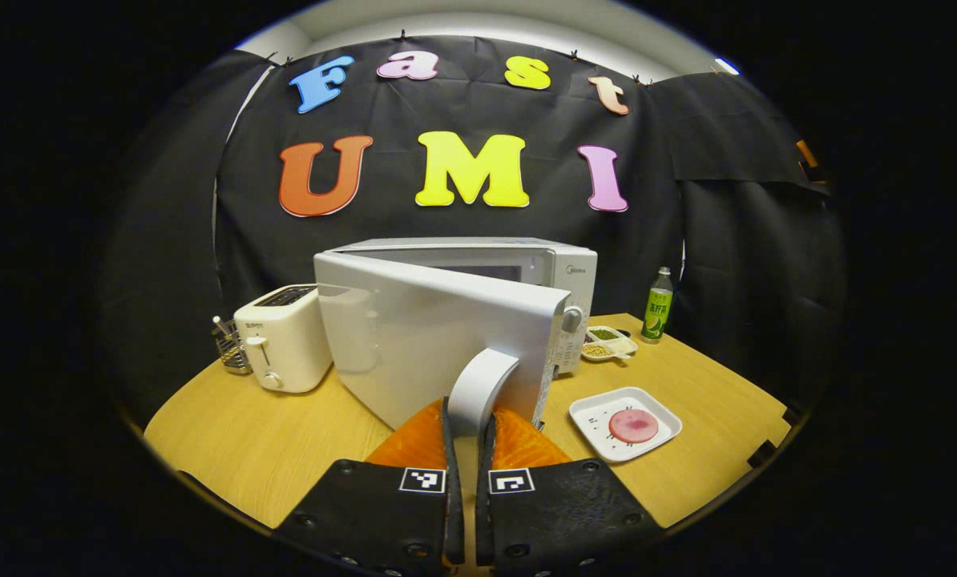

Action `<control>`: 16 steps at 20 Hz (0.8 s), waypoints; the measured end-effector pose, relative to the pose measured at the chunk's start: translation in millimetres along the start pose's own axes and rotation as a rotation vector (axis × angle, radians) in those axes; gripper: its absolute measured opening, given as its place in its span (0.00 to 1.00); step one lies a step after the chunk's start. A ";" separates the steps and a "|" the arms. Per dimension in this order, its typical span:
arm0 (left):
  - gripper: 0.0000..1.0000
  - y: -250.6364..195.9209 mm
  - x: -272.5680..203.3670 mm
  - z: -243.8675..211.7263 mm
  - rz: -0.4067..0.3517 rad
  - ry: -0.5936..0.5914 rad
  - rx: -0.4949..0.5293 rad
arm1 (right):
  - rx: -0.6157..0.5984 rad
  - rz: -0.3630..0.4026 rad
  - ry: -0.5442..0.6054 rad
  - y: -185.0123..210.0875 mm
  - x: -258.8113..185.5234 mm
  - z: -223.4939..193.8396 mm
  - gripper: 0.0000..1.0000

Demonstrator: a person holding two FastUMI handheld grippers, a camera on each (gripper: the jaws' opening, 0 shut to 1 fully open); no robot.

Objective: Open the microwave oven with the left hand, put the food in, and close the microwave oven.

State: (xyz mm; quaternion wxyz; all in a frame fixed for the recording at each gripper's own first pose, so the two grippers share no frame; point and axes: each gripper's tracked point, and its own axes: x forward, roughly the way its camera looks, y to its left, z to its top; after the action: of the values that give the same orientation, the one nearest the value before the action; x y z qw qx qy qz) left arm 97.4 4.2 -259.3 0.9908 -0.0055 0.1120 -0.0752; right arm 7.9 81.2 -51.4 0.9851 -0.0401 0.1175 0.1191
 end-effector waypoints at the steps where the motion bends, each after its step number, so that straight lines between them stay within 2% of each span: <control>1: 0.05 13.0 -8.3 -2.7 0.028 0.008 0.004 | 0.001 0.018 -0.001 9.2 1.0 -2.0 0.97; 2: 0.05 25.6 -14.8 -4.8 0.051 0.011 0.009 | 0.008 0.035 -0.001 17.8 0.6 -3.5 0.97; 3: 0.13 38.1 -22.7 -7.7 0.074 0.018 0.006 | 0.016 0.048 -0.002 25.6 0.3 -5.2 1.00; 4: 0.13 51.7 -29.7 -9.5 0.098 0.022 0.000 | 0.021 0.055 0.000 31.4 0.3 -6.8 0.97; 6: 0.14 77.2 -45.3 -7.9 0.148 0.014 -0.002 | 0.032 0.069 0.005 42.9 -1.0 -10.5 1.00; 9: 0.16 110.9 -59.6 -13.9 0.187 0.031 0.001 | 0.047 0.112 0.021 62.6 -4.8 -16.5 0.97; 10: 0.19 120.4 -64.6 -15.2 0.197 0.039 -0.010 | 0.044 0.116 0.021 64.9 -6.7 -16.6 0.97; 11: 0.31 130.2 -69.2 -16.1 0.213 0.038 -0.020 | 0.039 0.118 0.020 67.7 -8.5 -17.3 0.96; 12: 0.29 138.7 -74.7 -17.6 0.227 0.040 -0.028 | 0.034 0.119 0.021 70.4 -9.3 -18.1 0.96; 14: 0.82 151.7 -81.5 -18.7 0.240 0.029 -0.024 | 0.026 0.122 0.030 73.5 -7.0 -22.4 0.96; 15: 0.98 157.1 -87.4 -20.0 0.255 0.027 -0.014 | 0.025 0.125 0.032 76.0 -5.5 -22.4 0.96; 16: 0.97 165.5 -91.9 -18.7 0.277 0.025 0.004 | 0.023 0.128 0.033 76.8 -3.9 -22.4 0.97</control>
State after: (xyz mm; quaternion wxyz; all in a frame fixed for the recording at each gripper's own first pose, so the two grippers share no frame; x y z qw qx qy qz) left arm 29.1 181.8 -261.8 0.9903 0.0129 0.1237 0.0619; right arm -19.5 152.2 -76.0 0.9738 -0.0230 0.1375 0.1798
